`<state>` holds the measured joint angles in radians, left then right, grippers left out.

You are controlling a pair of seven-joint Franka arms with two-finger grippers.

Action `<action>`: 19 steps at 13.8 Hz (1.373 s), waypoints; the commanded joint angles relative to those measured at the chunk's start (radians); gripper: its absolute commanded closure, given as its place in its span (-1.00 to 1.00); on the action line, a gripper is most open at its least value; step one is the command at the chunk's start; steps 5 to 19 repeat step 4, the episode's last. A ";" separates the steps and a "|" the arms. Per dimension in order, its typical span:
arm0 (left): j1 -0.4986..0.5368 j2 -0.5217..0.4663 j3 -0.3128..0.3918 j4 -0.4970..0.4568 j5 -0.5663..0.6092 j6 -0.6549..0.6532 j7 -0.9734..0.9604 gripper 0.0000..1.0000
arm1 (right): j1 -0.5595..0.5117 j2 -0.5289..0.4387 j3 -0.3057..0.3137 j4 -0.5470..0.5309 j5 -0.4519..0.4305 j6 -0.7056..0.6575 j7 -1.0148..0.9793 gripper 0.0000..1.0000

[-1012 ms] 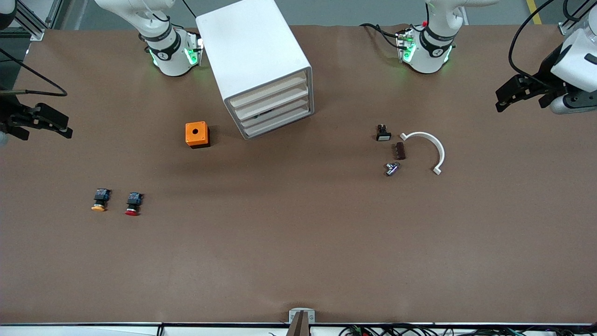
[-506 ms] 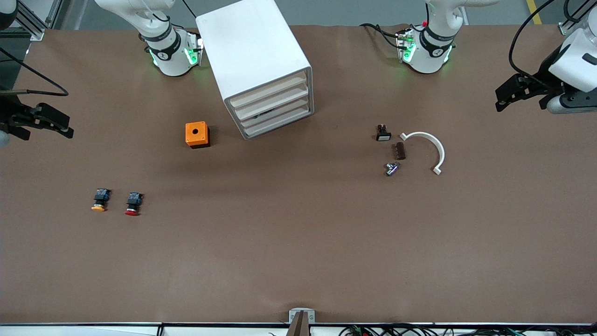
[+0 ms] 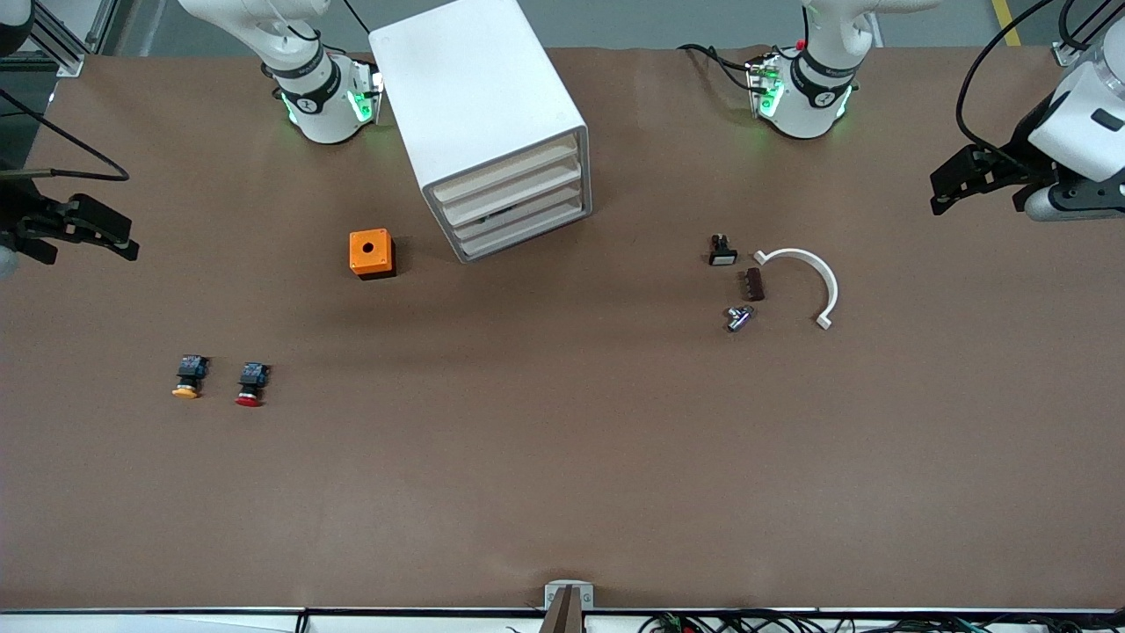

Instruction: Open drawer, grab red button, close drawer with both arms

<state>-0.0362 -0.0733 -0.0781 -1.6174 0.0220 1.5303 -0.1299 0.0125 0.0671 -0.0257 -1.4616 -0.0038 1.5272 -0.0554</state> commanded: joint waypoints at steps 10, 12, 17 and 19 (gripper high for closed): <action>-0.007 0.010 0.001 0.027 0.016 -0.018 0.015 -1.00 | -0.005 0.005 0.003 0.018 0.004 -0.015 -0.006 -1.00; -0.007 0.010 0.001 0.027 0.016 -0.018 0.015 -1.00 | -0.005 0.005 0.003 0.018 0.004 -0.015 -0.006 -1.00; -0.007 0.010 0.001 0.027 0.016 -0.018 0.015 -1.00 | -0.005 0.005 0.003 0.018 0.004 -0.015 -0.006 -1.00; -0.007 0.010 0.001 0.027 0.016 -0.018 0.015 -1.00 | -0.005 0.005 0.003 0.018 0.004 -0.015 -0.006 -1.00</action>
